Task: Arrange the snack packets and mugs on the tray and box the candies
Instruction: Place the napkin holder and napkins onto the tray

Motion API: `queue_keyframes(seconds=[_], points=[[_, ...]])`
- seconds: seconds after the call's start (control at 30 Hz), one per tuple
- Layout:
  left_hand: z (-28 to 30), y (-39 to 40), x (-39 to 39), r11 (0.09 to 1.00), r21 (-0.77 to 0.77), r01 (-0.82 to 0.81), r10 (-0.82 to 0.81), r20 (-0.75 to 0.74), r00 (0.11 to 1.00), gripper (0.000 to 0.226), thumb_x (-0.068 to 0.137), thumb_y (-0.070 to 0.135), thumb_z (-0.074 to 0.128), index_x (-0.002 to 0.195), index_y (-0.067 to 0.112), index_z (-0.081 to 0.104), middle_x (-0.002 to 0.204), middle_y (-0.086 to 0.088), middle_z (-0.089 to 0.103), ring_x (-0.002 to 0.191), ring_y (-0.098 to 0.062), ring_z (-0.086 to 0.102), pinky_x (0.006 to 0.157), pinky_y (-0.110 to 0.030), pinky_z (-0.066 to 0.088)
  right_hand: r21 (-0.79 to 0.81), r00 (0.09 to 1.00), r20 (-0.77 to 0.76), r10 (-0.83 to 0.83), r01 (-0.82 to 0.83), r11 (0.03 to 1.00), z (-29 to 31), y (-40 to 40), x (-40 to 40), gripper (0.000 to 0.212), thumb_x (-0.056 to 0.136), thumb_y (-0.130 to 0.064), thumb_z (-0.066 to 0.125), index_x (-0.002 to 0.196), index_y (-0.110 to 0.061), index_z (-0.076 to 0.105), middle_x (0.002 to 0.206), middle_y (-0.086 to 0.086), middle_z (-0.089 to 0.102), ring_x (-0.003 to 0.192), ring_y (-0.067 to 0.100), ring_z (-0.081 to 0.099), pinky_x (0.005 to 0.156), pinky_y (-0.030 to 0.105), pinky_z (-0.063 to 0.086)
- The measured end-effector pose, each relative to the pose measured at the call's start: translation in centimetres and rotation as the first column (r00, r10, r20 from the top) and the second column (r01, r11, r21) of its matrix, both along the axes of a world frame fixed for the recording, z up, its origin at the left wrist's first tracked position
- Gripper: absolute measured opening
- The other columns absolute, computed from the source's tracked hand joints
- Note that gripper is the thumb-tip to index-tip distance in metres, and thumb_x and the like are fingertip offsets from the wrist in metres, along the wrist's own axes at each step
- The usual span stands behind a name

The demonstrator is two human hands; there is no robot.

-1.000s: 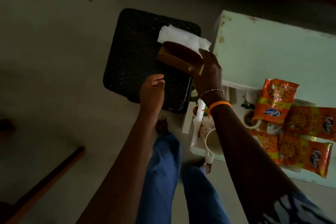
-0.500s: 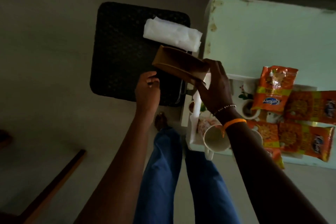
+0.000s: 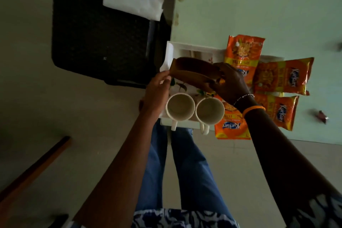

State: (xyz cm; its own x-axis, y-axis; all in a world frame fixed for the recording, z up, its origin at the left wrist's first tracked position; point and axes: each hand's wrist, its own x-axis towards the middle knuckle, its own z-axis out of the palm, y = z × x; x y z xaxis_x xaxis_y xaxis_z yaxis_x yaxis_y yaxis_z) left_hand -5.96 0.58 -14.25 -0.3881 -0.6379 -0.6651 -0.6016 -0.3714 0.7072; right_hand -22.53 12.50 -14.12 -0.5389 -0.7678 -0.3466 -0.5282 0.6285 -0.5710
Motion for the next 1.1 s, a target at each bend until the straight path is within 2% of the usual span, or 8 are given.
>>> queue_keyframes(seconds=[0.13,0.23,0.3,0.37,0.77,0.93,1.0,1.1], points=[[-0.5,1.2,0.0,0.990,-0.002,0.143,-0.142,0.077,0.987,0.032,0.096,0.028,0.036,0.118,0.019,0.057,0.104,-0.005,0.059,0.085,-0.010,0.053,0.064,-0.021,0.039,-0.010,0.999,0.030,0.038,-0.038,0.999,-0.8,1.2,0.2,0.051,0.073,-0.012,0.073,0.119,0.002,0.056,0.116,0.023,0.063,0.105,0.035,0.061,0.087,0.040,0.049],[-0.9,1.6,0.1,0.982,-0.006,0.186,-0.184,0.144,0.972,0.033,0.096,0.034,0.034,0.100,0.016,0.061,0.082,0.000,0.057,0.071,-0.005,0.050,0.059,-0.022,0.034,-0.014,0.998,0.024,0.065,-0.065,0.998,-1.1,1.6,0.4,0.049,0.074,-0.011,0.072,0.119,0.000,0.056,0.117,0.022,0.063,0.105,0.035,0.061,0.086,0.040,0.051],[-1.0,1.8,0.1,0.981,0.006,0.192,-0.191,0.169,0.967,0.035,0.096,0.036,0.033,0.079,0.019,0.058,0.070,0.001,0.053,0.065,-0.009,0.050,0.056,-0.025,0.034,-0.027,0.997,0.023,0.073,-0.073,0.997,-1.3,1.6,0.6,0.050,0.073,-0.009,0.073,0.119,0.000,0.056,0.116,0.022,0.064,0.105,0.035,0.062,0.084,0.036,0.050],[-1.1,2.0,0.0,0.981,0.016,0.196,-0.195,0.186,0.963,0.036,0.096,0.037,0.034,0.071,0.021,0.054,0.066,0.000,0.052,0.063,-0.012,0.050,0.055,-0.027,0.034,-0.030,0.996,0.029,0.085,-0.084,0.996,-1.5,1.5,0.7,0.051,0.073,-0.009,0.073,0.120,-0.001,0.056,0.116,0.021,0.064,0.105,0.033,0.063,0.084,0.035,0.050],[-1.7,1.7,0.5,0.978,0.017,0.209,-0.207,0.252,0.945,0.027,0.095,0.034,0.039,0.099,0.014,0.056,0.074,0.005,0.050,0.069,-0.008,0.049,0.057,-0.024,0.033,0.087,0.978,0.164,0.132,-0.148,0.985,-0.6,0.7,-0.1,0.057,0.072,-0.011,0.075,0.125,-0.005,0.053,0.124,0.016,0.061,0.113,0.028,0.059,0.086,0.021,0.039],[-1.3,-1.3,1.0,0.998,0.009,0.065,-0.066,0.153,0.986,0.009,0.092,0.026,0.045,0.090,0.023,0.054,0.080,0.005,0.054,0.072,-0.009,0.051,0.062,-0.025,0.038,0.024,0.980,0.197,0.006,-0.011,1.000,1.1,-1.9,-0.4,0.046,0.076,-0.020,0.072,0.118,-0.009,0.058,0.119,0.011,0.065,0.107,0.023,0.062,0.087,0.032,0.052],[-1.2,-3.4,1.0,1.000,0.023,-0.008,0.006,0.101,0.995,0.011,0.093,0.022,0.044,0.096,0.024,0.055,0.094,0.004,0.058,0.086,-0.010,0.054,0.074,-0.026,0.043,-0.001,0.974,0.222,-0.045,0.046,0.999,1.5,-4.1,-0.3,0.036,0.080,-0.014,0.068,0.114,-0.006,0.060,0.112,0.013,0.068,0.101,0.025,0.065,0.089,0.039,0.053],[-1.3,-7.3,1.0,0.998,0.010,-0.056,0.055,0.109,0.993,0.016,0.094,0.023,0.042,0.105,0.024,0.054,0.107,-0.001,0.056,0.101,-0.016,0.054,0.090,-0.034,0.043,-0.026,0.945,0.297,-0.138,0.152,0.988,1.3,-8.5,0.2,0.024,0.082,-0.009,0.063,0.106,-0.008,0.063,0.103,0.012,0.071,0.095,0.024,0.067,0.090,0.037,0.052]])
